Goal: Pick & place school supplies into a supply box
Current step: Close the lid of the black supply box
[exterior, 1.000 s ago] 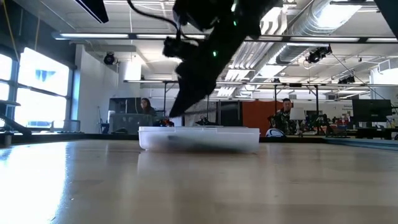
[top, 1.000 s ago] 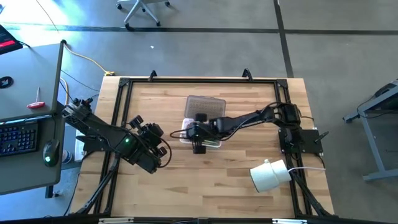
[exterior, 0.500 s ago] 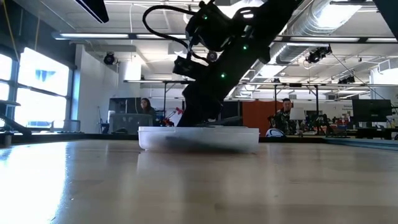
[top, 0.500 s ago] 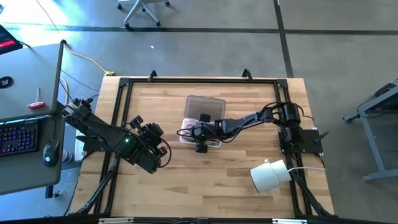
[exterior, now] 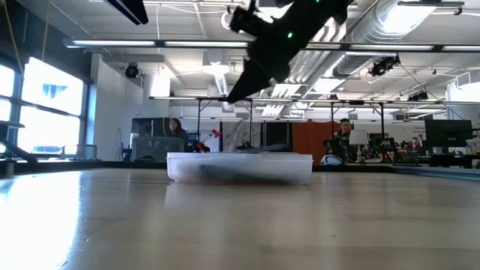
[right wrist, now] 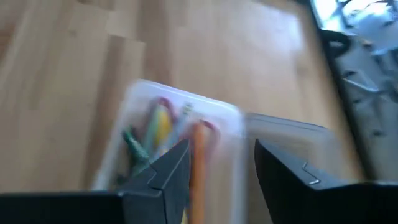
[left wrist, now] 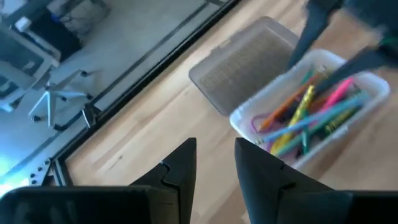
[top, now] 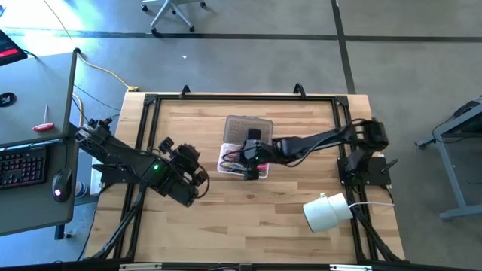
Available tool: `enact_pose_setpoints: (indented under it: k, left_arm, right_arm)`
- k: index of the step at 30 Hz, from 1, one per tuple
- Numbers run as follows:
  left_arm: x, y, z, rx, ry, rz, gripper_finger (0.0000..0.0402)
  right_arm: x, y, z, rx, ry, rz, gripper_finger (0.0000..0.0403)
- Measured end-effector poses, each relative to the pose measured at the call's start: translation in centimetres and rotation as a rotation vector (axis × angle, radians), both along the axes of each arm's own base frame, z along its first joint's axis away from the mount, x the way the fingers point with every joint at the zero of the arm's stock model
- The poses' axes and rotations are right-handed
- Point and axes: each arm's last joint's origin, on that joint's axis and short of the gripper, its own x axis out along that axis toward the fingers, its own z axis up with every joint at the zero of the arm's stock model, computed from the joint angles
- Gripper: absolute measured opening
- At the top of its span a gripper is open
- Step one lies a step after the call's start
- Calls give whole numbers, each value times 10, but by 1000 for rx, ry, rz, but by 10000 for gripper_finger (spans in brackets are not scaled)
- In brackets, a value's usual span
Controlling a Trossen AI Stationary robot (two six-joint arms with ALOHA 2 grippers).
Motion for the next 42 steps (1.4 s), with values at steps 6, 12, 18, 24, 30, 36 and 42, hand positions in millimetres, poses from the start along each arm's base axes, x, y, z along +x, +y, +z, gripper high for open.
enact_pose_setpoints:
  k: [6,12,18,24,30,36,42]
  left_arm:
    - [17,29,-4,-51,-9,137,144]
    - [36,58,-17,-84,111,215,144]
    - [59,77,-38,-177,242,209,144]
    - [81,73,-64,-255,376,87,138]
    - [97,41,-86,-338,415,-67,53]
    - [107,13,-127,-360,400,-129,30]
    - [119,10,-172,-396,311,-123,10]
  right_arm:
    - [-32,-21,39,-79,22,-138,158]
    - [-58,-66,60,-32,12,-327,130]
    - [-76,-132,57,216,-21,-410,77]
    - [-90,-187,36,337,-24,-575,7]
    - [-87,-213,-2,453,52,-599,2]
    - [-74,-224,-32,512,47,-649,1]
    - [-72,-227,-47,565,55,-719,0]
